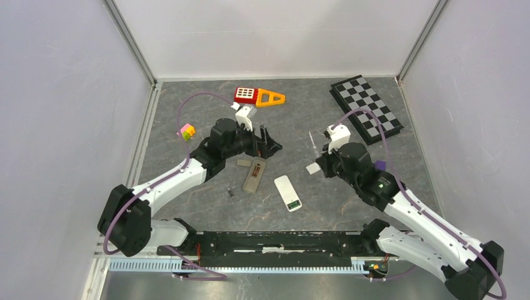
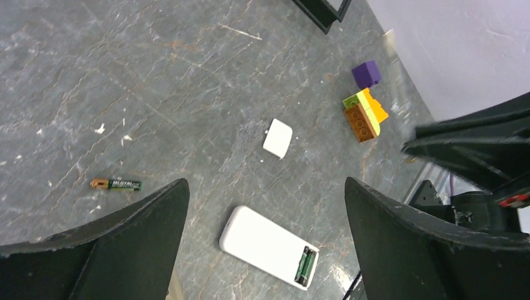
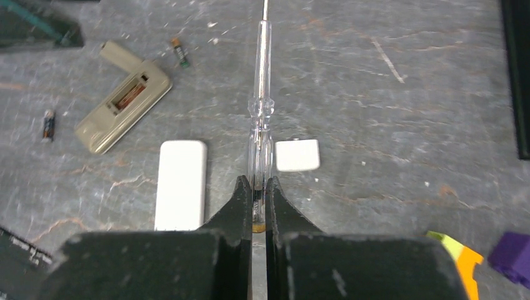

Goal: Unload the batteries from the remote control
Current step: Pick up the screwdriver from the center of the board.

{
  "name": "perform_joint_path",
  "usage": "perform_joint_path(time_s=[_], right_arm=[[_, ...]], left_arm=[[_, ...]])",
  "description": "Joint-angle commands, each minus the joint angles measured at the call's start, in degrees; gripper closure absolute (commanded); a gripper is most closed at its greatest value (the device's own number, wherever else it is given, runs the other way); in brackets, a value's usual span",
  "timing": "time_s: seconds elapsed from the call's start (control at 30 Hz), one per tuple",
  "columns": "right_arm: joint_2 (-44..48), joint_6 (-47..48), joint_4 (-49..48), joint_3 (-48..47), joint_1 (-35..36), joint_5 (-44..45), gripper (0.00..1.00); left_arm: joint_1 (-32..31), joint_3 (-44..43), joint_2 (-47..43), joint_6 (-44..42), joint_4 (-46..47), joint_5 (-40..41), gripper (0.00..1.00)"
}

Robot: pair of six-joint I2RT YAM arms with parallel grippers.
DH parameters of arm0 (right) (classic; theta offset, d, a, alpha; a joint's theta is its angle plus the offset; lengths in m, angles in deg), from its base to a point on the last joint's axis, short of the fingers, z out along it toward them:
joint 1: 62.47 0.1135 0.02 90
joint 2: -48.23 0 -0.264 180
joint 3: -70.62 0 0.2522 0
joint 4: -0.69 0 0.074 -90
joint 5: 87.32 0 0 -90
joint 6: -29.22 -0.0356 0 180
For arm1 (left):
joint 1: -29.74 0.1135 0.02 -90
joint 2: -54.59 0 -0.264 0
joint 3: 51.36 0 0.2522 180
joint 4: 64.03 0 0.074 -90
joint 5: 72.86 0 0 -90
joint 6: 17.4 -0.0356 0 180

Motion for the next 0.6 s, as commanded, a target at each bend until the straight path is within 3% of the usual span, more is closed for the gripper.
perform_joint_path(time_s=[0.0, 0.4, 0.57], right_arm=[[-4.22, 5.06, -0.92, -3.70, 0.14, -11.40, 1.00], [-5.42, 17.45, -1.02, -4.53, 0.18, -31.52, 1.00], [-6.24, 20.45, -0.94, -4.63, 0.18, -39.96, 1.00]], left_arm=[[0.90, -3.42, 1.33, -0.34, 3.00, -5.46, 0.00], [5.41, -1.80, 1.39, 2.62, 8.54, -31.86, 0.00], [5.53, 0.73, -2.79, 1.21, 6.38, -36.93, 0.00]])
